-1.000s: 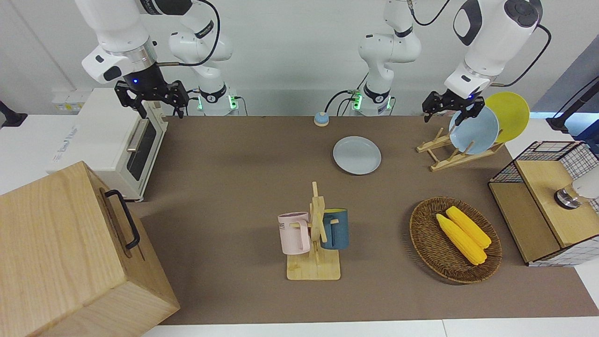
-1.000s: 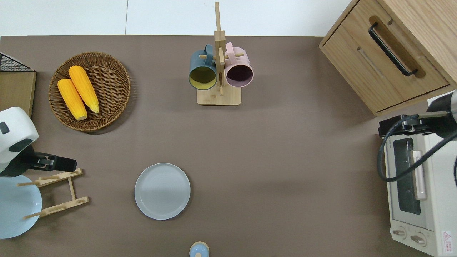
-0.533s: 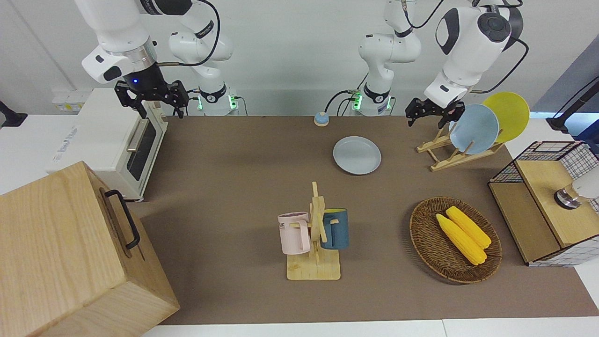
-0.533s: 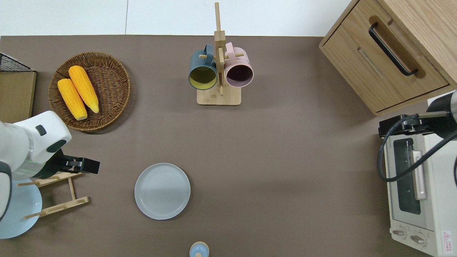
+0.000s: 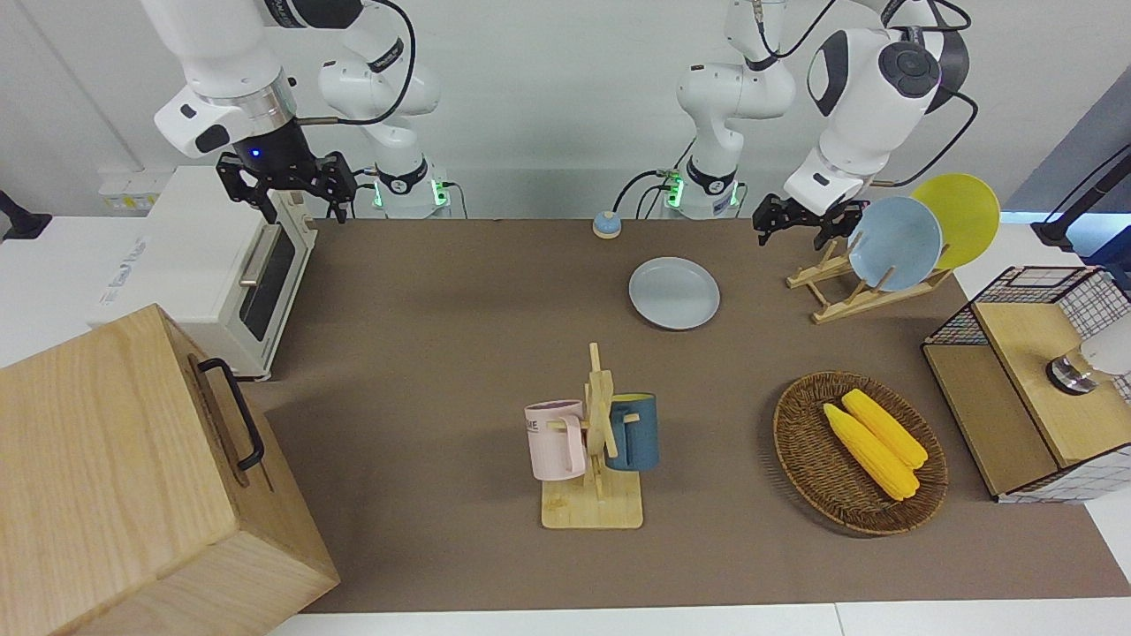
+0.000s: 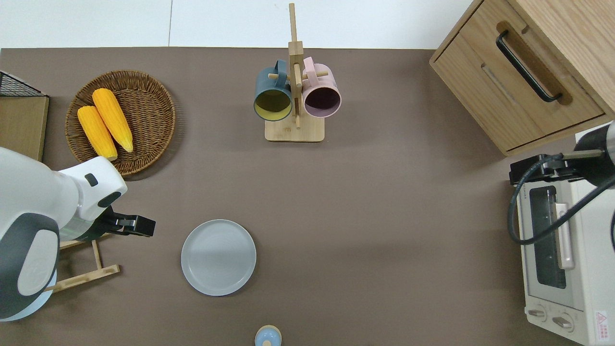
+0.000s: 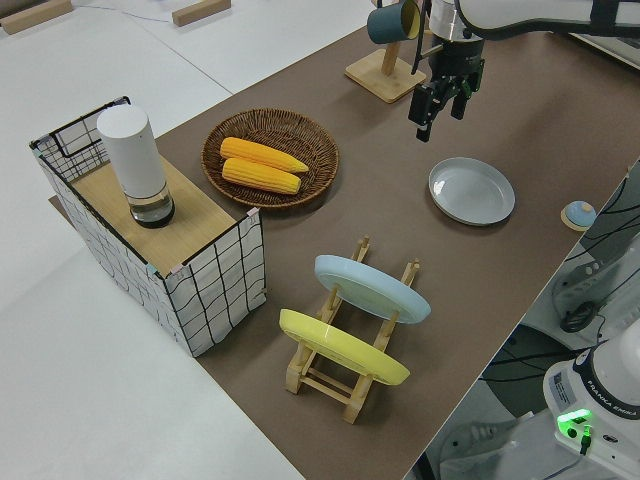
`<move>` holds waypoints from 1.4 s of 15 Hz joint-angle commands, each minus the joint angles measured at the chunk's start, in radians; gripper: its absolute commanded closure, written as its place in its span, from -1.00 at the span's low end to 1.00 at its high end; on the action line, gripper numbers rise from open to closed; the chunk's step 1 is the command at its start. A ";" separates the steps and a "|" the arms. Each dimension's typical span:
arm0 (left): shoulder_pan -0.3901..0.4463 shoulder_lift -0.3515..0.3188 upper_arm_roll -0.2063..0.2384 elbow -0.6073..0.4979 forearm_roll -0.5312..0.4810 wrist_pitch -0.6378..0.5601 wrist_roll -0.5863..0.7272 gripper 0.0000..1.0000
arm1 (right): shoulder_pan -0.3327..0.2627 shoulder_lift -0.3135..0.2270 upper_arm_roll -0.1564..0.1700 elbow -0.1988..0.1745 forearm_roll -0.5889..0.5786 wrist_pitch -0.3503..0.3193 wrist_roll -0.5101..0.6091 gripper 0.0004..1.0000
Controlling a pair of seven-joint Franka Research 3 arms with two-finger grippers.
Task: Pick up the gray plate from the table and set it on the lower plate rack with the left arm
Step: 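Move the left gripper toward the edge of the gray plate, then close the left gripper on the gray plate's rim nearest the robot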
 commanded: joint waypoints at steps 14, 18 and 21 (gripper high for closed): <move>-0.011 -0.098 -0.045 -0.460 -0.007 0.442 -0.078 -1.00 | -0.002 0.002 0.003 0.005 0.004 -0.006 0.004 -0.97; -0.026 -0.097 -0.045 -0.534 -0.013 0.532 -0.078 -1.00 | -0.002 0.002 0.003 0.005 0.004 -0.006 0.004 -0.97; -0.043 -0.080 -0.045 -0.559 -0.014 0.586 -0.078 -1.00 | -0.002 0.002 0.003 0.005 0.004 -0.006 0.004 -0.97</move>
